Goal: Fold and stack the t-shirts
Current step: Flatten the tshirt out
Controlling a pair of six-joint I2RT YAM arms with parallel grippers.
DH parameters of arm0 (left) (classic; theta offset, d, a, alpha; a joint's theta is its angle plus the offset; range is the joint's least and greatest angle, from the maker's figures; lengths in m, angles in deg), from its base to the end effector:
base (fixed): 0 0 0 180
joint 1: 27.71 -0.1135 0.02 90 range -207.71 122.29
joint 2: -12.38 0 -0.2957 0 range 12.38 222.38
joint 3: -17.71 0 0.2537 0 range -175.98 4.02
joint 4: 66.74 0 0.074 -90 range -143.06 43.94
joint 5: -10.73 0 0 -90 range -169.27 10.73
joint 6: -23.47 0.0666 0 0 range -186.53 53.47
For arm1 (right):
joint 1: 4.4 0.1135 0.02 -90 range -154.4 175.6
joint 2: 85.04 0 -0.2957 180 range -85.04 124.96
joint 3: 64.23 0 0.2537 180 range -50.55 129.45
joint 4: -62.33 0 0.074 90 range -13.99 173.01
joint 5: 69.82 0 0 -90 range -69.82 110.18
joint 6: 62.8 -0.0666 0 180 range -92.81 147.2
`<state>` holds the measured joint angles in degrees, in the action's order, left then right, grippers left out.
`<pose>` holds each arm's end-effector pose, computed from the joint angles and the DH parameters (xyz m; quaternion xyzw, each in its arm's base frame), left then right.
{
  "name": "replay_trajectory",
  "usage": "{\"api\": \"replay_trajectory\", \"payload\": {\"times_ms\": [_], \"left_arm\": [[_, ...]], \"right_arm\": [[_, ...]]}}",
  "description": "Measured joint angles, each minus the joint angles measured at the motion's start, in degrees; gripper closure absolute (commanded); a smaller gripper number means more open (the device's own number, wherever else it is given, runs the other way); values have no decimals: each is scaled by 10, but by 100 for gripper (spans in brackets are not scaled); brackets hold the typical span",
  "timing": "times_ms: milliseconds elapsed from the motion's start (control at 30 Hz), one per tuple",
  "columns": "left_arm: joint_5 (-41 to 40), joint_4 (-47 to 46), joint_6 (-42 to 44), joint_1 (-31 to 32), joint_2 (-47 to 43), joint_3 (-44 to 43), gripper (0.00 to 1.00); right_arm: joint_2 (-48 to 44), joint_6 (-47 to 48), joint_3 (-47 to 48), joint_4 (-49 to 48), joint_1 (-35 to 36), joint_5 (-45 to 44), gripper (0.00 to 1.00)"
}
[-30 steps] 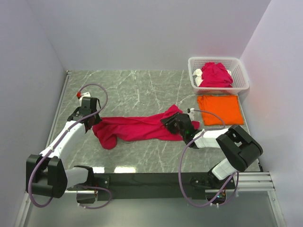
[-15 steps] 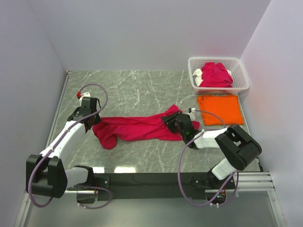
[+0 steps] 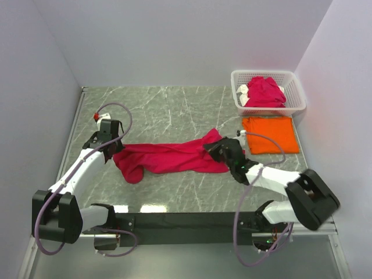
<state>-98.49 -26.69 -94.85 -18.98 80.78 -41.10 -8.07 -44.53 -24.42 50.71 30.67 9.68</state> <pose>0.2504 -0.0163 0.2419 -0.2142 0.9022 0.0405 0.3723 0.2373 0.1517 0.1882 0.3112 0.7843 0.3802 0.3788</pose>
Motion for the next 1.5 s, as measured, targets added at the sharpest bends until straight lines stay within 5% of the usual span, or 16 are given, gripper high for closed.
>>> {"api": "replay_trajectory", "payload": {"times_ms": [267, 567, 800, 1267, 1500], "left_arm": [[-2, 25, -3, -30, -3, -47, 99], [-1, 79, 1, -106, 65, -371, 99], [17, 111, 2, -115, 66, -560, 99], [32, 95, 64, -125, -234, -532, 100], [23, 96, 87, -126, -298, -522, 100]], "right_arm": [[-134, 130, 104, 191, -106, 7, 100], [-109, 292, 408, 317, -296, 88, 100], [-103, 321, 529, 346, -383, 199, 100], [-343, 458, 559, 376, -398, 233, 100], [-421, 531, 586, 398, -400, 210, 100]]}}
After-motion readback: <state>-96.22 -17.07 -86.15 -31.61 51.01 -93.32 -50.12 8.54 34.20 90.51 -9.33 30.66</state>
